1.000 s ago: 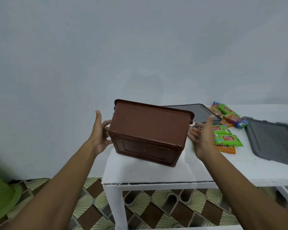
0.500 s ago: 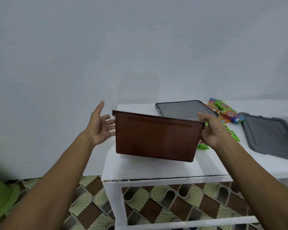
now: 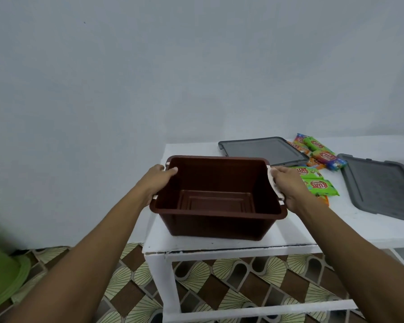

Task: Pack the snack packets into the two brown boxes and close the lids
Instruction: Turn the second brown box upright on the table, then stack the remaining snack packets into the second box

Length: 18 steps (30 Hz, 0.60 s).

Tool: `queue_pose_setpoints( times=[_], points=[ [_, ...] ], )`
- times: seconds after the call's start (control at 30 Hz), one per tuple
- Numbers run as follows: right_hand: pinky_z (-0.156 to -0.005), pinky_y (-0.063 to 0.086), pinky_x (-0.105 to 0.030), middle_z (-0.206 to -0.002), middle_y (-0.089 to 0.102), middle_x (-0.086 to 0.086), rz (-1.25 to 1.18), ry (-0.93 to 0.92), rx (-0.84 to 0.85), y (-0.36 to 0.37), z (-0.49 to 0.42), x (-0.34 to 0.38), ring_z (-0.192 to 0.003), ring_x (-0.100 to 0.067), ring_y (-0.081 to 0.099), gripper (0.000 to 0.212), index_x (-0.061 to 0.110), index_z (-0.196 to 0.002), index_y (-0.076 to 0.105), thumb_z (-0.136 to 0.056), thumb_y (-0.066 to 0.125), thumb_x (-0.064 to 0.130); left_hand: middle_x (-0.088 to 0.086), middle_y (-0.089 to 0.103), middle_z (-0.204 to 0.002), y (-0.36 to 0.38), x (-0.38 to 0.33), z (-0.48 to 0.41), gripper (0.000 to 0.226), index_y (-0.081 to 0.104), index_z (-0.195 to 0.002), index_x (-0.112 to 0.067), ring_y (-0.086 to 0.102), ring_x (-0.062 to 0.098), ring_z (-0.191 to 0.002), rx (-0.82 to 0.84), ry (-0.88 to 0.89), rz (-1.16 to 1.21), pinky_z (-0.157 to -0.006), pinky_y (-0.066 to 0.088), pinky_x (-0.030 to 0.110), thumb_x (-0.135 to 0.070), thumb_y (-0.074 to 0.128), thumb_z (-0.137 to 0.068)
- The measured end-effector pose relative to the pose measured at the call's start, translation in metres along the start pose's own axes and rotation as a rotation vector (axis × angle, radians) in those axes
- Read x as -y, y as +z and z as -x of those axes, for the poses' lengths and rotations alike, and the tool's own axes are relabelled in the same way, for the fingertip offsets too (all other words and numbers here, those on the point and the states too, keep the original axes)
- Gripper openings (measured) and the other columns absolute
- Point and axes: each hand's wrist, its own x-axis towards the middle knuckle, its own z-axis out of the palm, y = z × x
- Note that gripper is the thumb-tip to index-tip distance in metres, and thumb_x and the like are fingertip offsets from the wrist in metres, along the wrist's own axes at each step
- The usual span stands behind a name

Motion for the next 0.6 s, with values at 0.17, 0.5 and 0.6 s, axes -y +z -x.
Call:
queue_pose_setpoints(
  times=[0.17, 0.5, 0.6],
  points=[
    [-0.058, 0.035, -0.033, -0.075, 0.053, -0.008, 0.205, -0.151, -0.061, 0.003, -0.001, -0.009, -0.070, -0.022, 0.048, 0.030, 0.006, -0.086, 0.057, -0.101, 0.035, 0.020, 0.005, 0.057, -0.127, 0.003, 0.021, -0.002, 0.041, 0.047, -0.131, -0.016, 0.056, 0.022, -0.108, -0.107, 0.064, -0.192, -0.087, 0.047, 0.039, -0.040, 0.046, -0.098],
    [-0.069, 0.047, -0.036, -0.082, 0.069, -0.013, 0.305, -0.203, -0.073, 0.004, -0.037, -0.013, -0.075, -0.021, 0.061, 0.030, 0.008, -0.089, 0.072, -0.098, 0.049, 0.025, 0.010, 0.054, -0.134, 0.007, 0.007, -0.023, 0.047, 0.046, -0.134, -0.013, 0.053, 0.028, -0.119, -0.191, 0.121, -0.270, -0.089, 0.043, 0.036, -0.044, 0.037, -0.101],
    [-0.066, 0.047, -0.033, -0.081, 0.067, -0.016, 0.278, -0.184, -0.017, 0.002, -0.036, -0.027, -0.076, -0.023, 0.061, 0.035, 0.005, -0.087, 0.068, -0.102, 0.042, 0.022, 0.008, 0.055, -0.132, 0.008, 0.012, -0.025, 0.049, 0.048, -0.134, -0.014, 0.055, 0.027, -0.116, -0.193, 0.118, -0.233, -0.090, 0.045, 0.037, -0.048, 0.034, -0.100]
  ],
)
